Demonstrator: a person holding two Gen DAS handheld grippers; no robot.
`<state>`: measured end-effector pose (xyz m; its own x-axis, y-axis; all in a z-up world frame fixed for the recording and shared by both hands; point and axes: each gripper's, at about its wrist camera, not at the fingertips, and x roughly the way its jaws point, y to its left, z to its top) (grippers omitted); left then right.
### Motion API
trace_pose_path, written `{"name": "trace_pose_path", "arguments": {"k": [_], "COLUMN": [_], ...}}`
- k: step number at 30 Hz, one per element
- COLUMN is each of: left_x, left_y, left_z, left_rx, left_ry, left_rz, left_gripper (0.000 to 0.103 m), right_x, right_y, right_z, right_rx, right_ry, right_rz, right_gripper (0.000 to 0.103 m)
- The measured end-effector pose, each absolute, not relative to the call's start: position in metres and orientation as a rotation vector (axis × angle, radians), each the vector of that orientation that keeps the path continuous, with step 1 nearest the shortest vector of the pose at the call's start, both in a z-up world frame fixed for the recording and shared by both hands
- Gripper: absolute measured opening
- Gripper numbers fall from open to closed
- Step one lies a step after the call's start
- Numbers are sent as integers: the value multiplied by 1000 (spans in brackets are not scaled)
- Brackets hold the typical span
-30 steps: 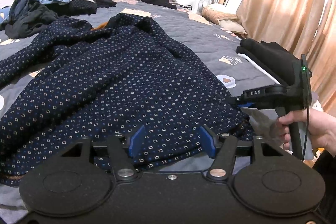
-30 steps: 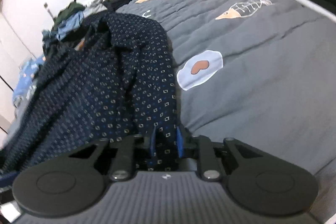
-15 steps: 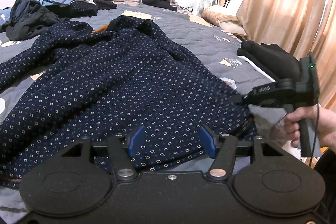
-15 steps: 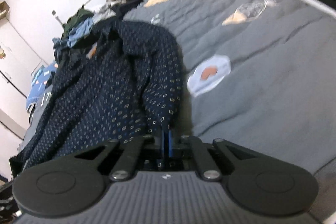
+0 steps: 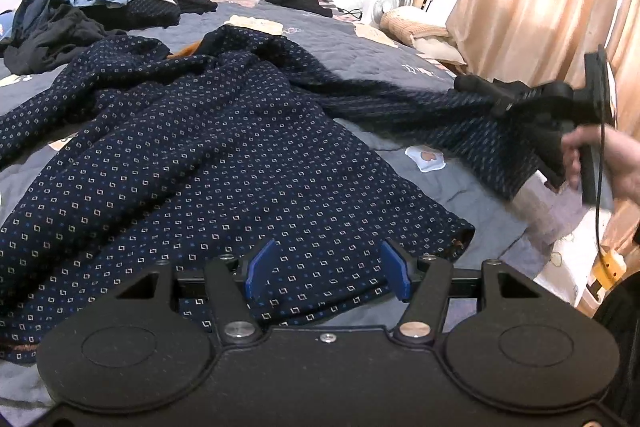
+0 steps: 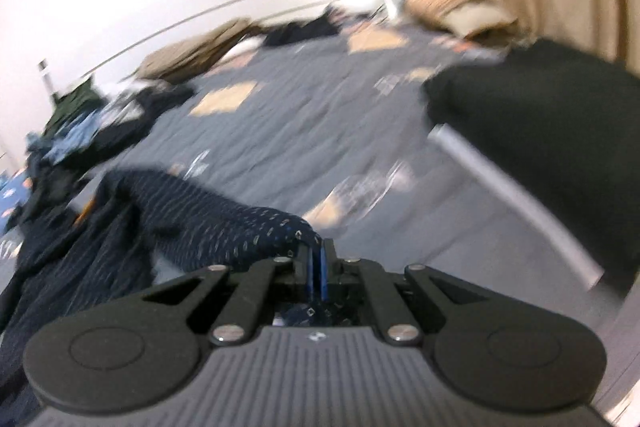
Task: Fold clothes
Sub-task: 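Grasp the sleeve with the right gripper and pull it outward, then release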
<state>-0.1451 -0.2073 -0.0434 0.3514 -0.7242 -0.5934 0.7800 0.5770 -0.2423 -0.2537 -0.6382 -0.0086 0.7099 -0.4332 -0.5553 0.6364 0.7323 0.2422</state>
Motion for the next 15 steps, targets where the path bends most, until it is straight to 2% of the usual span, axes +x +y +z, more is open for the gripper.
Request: {"name": "trace_pose_path", "arguments": {"k": [7, 15], "left_x": [-141, -136], "left_y": [-209, -209], "left_z": [-46, -47], "left_rx": [84, 82], "left_ry": [735, 747], "left_rz": [-970, -960], "left_gripper": [58, 58], "right_x": [-240, -221], "right_y": [-712, -722], "right_z": [28, -22], "right_rx": [334, 335], "right_ry": [434, 536], "right_rz": [-837, -807], "right_gripper": [3, 9]}}
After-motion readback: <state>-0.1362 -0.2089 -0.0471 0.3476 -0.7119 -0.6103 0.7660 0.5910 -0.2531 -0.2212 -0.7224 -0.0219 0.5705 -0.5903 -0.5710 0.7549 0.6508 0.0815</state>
